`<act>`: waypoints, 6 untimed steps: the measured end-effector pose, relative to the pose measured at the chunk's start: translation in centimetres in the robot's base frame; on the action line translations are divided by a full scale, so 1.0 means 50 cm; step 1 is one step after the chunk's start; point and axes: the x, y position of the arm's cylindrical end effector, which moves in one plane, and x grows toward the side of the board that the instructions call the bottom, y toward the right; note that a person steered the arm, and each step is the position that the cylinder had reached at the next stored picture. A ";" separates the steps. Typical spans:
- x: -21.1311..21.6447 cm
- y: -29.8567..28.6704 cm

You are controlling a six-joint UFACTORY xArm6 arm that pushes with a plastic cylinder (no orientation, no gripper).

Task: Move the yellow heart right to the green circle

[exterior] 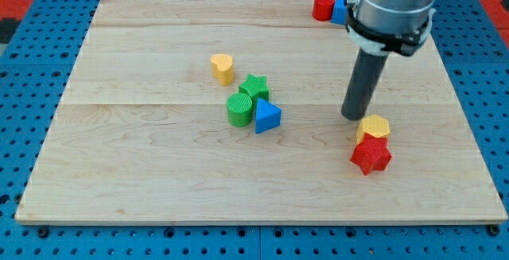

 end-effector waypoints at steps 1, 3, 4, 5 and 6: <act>-0.139 -0.041; -0.225 -0.326; -0.244 -0.418; -0.091 -0.351; -0.009 -0.259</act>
